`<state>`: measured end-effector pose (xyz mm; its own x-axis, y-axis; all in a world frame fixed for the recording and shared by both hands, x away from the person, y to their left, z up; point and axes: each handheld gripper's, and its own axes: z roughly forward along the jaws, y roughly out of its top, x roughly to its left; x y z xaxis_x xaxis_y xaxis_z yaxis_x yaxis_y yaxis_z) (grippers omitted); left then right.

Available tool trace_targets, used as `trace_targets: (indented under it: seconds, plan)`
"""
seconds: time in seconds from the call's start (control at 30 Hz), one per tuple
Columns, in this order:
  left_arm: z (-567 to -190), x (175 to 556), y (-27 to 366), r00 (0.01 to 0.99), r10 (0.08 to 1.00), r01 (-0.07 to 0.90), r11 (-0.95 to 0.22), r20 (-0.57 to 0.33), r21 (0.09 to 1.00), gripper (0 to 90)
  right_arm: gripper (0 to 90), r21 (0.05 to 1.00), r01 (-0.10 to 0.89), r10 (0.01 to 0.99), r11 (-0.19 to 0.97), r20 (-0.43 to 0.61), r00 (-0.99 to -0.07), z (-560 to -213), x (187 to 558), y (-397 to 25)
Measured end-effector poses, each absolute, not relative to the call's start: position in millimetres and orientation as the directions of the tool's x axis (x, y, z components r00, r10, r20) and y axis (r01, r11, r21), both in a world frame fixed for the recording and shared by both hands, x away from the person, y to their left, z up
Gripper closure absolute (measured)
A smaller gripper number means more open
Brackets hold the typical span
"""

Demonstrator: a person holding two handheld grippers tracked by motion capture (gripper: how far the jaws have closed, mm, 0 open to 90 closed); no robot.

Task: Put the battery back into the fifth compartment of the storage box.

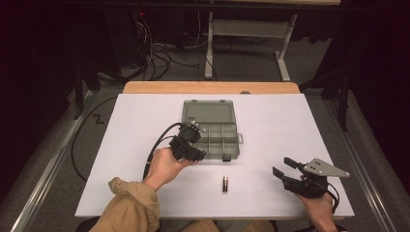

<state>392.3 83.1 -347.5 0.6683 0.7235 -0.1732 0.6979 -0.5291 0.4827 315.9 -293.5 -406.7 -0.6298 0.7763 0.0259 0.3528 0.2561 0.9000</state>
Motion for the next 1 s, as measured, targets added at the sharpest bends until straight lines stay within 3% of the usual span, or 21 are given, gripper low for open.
trace_targets:
  seconds: [1.0]
  plan:
    - [-344.8, 419.5, 105.7, 0.601, 0.786, 0.744, -0.484, -0.145, 0.462, 76.2, 41.5, 0.899, 0.356, 0.776, 0.256, 0.028, -0.630, -407.0, 315.8, -293.5]
